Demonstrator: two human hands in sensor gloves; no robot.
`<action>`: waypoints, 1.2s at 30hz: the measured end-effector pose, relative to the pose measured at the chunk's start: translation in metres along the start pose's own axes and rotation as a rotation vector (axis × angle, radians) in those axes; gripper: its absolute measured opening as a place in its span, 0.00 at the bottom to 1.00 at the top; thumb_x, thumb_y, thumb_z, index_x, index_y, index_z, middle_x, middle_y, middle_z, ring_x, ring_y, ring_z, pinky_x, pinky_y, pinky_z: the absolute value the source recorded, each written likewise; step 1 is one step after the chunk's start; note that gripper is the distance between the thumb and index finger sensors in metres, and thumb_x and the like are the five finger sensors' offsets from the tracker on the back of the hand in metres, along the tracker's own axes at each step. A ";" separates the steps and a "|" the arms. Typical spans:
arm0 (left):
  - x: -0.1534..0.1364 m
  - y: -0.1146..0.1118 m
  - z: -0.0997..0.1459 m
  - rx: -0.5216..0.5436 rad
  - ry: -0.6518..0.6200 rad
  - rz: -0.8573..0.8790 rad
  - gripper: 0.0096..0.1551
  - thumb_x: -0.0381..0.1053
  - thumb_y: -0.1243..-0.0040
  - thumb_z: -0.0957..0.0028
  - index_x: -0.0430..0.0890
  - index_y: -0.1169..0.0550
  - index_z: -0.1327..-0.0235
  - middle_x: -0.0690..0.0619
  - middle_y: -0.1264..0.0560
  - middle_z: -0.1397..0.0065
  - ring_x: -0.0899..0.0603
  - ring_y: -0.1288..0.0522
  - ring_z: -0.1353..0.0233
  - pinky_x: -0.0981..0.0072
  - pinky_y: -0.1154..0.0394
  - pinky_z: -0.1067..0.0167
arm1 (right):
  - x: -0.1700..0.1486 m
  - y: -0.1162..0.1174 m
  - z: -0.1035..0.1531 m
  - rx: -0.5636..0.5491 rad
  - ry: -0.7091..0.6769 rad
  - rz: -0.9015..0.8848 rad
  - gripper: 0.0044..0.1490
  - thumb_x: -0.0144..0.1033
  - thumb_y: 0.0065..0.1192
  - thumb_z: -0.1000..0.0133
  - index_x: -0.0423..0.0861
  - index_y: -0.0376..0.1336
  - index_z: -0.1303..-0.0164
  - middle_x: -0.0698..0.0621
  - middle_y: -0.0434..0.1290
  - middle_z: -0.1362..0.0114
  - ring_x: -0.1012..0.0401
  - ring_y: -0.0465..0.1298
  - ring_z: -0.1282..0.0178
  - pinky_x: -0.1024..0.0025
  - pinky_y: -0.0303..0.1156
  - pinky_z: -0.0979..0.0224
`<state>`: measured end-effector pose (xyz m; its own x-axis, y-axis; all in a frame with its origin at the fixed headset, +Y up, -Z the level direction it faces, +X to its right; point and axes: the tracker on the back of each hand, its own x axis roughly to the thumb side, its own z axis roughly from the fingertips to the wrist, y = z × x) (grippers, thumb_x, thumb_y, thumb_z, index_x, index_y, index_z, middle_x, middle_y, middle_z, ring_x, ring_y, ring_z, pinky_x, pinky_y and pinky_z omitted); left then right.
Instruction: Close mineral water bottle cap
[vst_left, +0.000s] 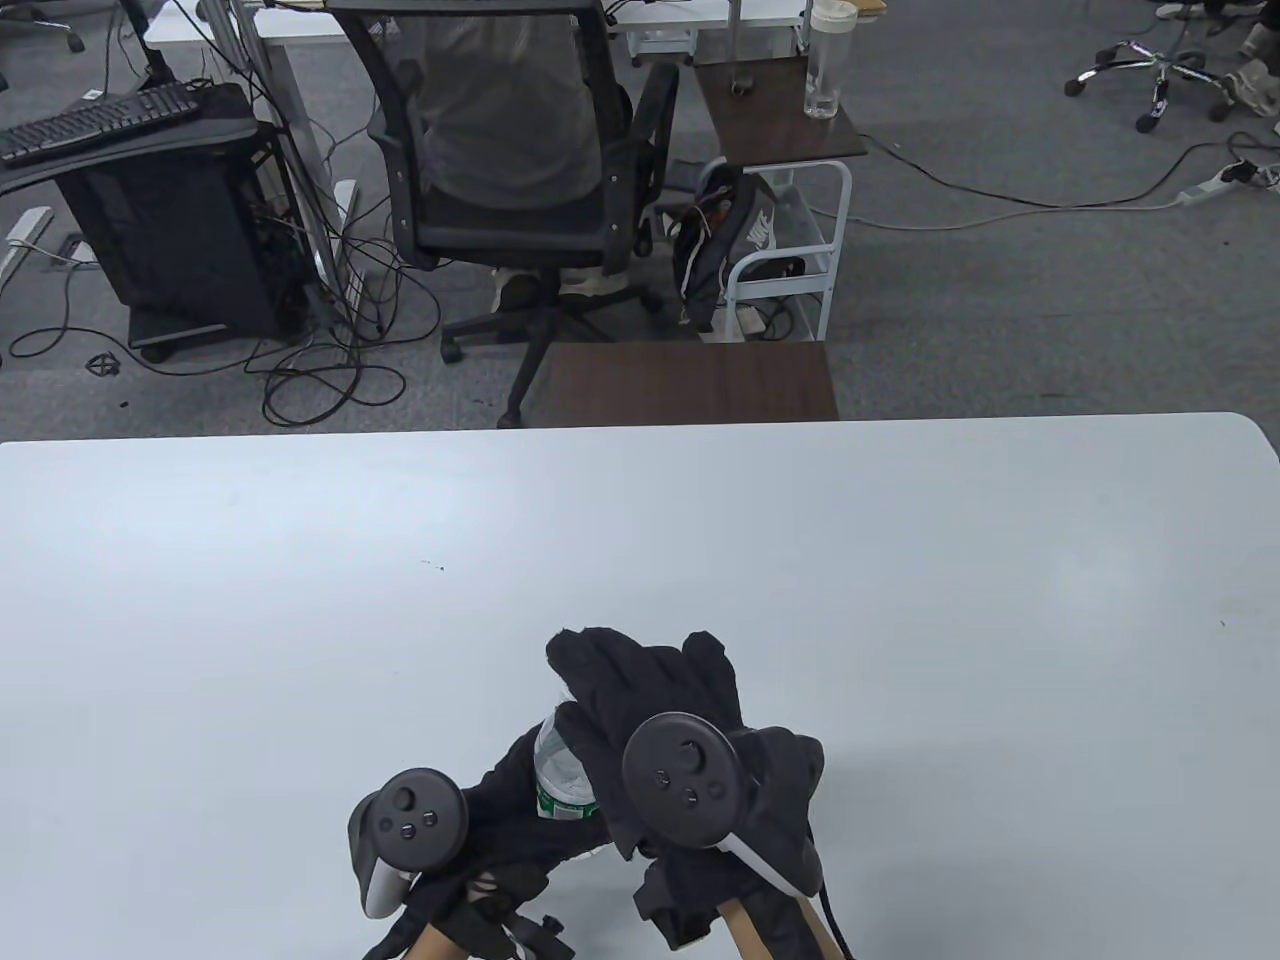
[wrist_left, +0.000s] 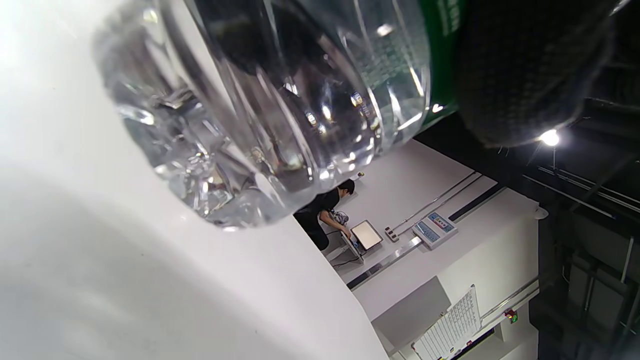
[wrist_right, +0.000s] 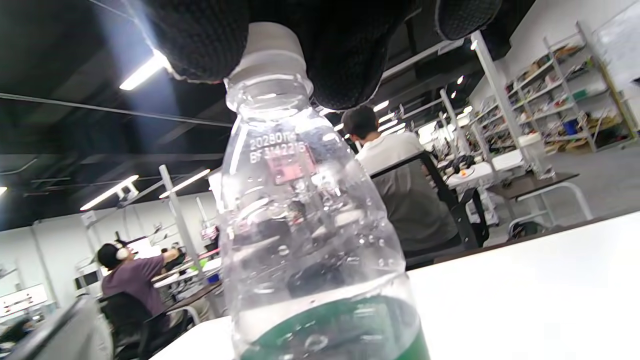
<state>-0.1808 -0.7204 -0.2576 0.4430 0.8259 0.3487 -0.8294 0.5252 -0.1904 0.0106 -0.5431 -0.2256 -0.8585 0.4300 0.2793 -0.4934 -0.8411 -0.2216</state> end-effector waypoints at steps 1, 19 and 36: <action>0.000 0.000 0.000 0.009 0.005 -0.010 0.57 0.62 0.22 0.53 0.44 0.40 0.19 0.38 0.36 0.22 0.28 0.30 0.24 0.31 0.37 0.31 | 0.000 0.002 0.000 -0.026 0.012 0.005 0.34 0.56 0.62 0.43 0.65 0.61 0.24 0.58 0.70 0.20 0.62 0.75 0.27 0.40 0.53 0.11; 0.001 0.000 0.000 -0.022 -0.020 0.022 0.57 0.62 0.22 0.53 0.45 0.40 0.19 0.39 0.35 0.22 0.29 0.30 0.24 0.31 0.37 0.31 | -0.020 0.003 -0.006 0.118 -0.049 -0.235 0.36 0.54 0.61 0.42 0.64 0.58 0.21 0.60 0.67 0.16 0.61 0.73 0.19 0.38 0.53 0.12; -0.001 0.003 -0.004 -0.156 -0.121 0.092 0.56 0.61 0.22 0.53 0.46 0.40 0.18 0.40 0.35 0.21 0.30 0.30 0.23 0.30 0.38 0.29 | -0.024 0.001 -0.002 0.173 -0.135 -0.316 0.34 0.55 0.61 0.43 0.67 0.61 0.23 0.62 0.67 0.16 0.61 0.71 0.18 0.40 0.54 0.12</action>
<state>-0.1827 -0.7191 -0.2622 0.3159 0.8463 0.4290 -0.7974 0.4818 -0.3632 0.0305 -0.5533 -0.2346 -0.6363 0.6392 0.4320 -0.6896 -0.7223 0.0529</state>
